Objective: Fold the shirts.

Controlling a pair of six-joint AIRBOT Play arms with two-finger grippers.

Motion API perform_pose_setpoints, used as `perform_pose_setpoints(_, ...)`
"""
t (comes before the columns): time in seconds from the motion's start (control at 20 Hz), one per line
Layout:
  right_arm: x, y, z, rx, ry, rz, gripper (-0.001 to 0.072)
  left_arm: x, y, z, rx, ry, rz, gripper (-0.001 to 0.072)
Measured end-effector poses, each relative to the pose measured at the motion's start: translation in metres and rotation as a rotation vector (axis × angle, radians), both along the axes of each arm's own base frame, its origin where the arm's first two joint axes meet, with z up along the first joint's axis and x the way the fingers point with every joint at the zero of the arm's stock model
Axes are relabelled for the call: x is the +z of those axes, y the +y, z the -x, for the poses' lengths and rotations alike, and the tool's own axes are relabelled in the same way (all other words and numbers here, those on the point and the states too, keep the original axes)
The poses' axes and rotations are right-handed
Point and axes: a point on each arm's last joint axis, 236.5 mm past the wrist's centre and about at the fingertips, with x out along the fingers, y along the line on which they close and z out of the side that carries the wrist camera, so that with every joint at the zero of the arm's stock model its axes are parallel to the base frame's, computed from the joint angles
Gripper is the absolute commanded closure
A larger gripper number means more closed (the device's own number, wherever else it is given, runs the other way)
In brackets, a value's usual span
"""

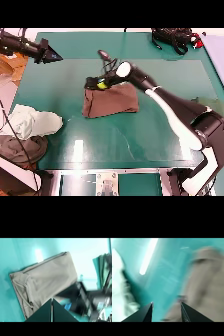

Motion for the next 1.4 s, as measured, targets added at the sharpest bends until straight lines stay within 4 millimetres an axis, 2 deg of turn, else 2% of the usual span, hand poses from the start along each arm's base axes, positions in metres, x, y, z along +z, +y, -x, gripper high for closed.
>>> perform_pose_setpoints(0.1,0.004,-0.059,-0.018,-0.058,0.040,0.058,0.0300,-0.003,0.004,-0.001,0.008,0.003,-0.013,0.0689)
perform_pose_setpoints(0.15,0.004,-0.090,-0.024,-0.088,0.059,0.091,0.0184,-0.004,0.007,-0.001,0.012,0.003,-0.023,0.0689)
perform_pose_setpoints(0.2,0.002,-0.123,-0.030,-0.126,0.083,0.123,0.0100,-0.007,0.010,-0.001,0.019,0.007,-0.038,0.0689)
perform_pose_setpoints(0.25,-0.003,-0.157,-0.034,-0.170,0.115,0.152,0.0100,-0.011,0.014,-0.002,0.027,0.013,-0.054,0.0688)
perform_pose_setpoints(0.35,-0.025,-0.209,-0.027,-0.235,0.210,0.192,0.0100,-0.019,0.019,-0.002,0.036,0.026,-0.086,0.0689)
perform_pose_setpoints(0.45,-0.053,-0.243,-0.016,-0.282,0.299,0.204,0.0100,-0.028,0.027,-0.002,0.052,0.043,-0.123,0.0689)
perform_pose_setpoints(0.5,-0.067,-0.250,-0.008,-0.288,0.344,0.190,0.0100,-0.031,0.030,-0.002,0.061,0.052,-0.139,0.0689)
perform_pose_setpoints(0.6,-0.092,-0.250,0.003,-0.283,0.408,0.145,0.0100,-0.036,0.034,-0.003,0.072,0.060,-0.160,0.0689)
perform_pose_setpoints(0.65,-0.101,-0.245,0.007,-0.274,0.432,0.118,0.0100,-0.037,0.035,-0.003,0.076,0.064,-0.168,0.0689)
perform_pose_setpoints(0.75,-0.110,-0.222,0.011,-0.242,0.463,0.032,0.0114,-0.039,0.037,-0.003,0.083,0.070,-0.177,0.0689)
perform_pose_setpoints(0.8,-0.111,-0.210,0.013,-0.224,0.473,-0.013,0.0358,-0.040,0.038,-0.003,0.085,0.072,-0.180,0.0689)
perform_pose_setpoints(0.85,-0.113,-0.201,0.013,-0.208,0.469,-0.033,0.0690,-0.040,0.038,-0.003,0.088,0.074,-0.180,0.0689)
perform_pose_setpoints(0.9,-0.111,-0.192,0.010,-0.202,0.461,-0.065,0.0686,-0.041,0.039,-0.003,0.090,0.077,-0.184,0.0689)
perform_pose_setpoints(1.05,-0.076,-0.176,-0.008,-0.174,0.399,-0.161,0.0687,-0.041,0.039,-0.003,0.096,0.083,-0.184,0.0688)
perform_pose_setpoints(1.15,-0.029,-0.184,-0.028,-0.178,0.313,-0.221,0.0687,-0.042,0.040,-0.002,0.097,0.087,-0.185,0.0689)
perform_pose_setpoints(1.3,0.059,-0.225,-0.054,-0.232,0.140,-0.276,0.0688,-0.042,0.040,0.000,0.091,0.095,-0.185,0.0689)
perform_pose_setpoints(1.4,0.120,-0.271,-0.063,-0.314,0.013,-0.299,0.0688,-0.043,0.040,0.002,0.087,0.101,-0.186,0.0689)
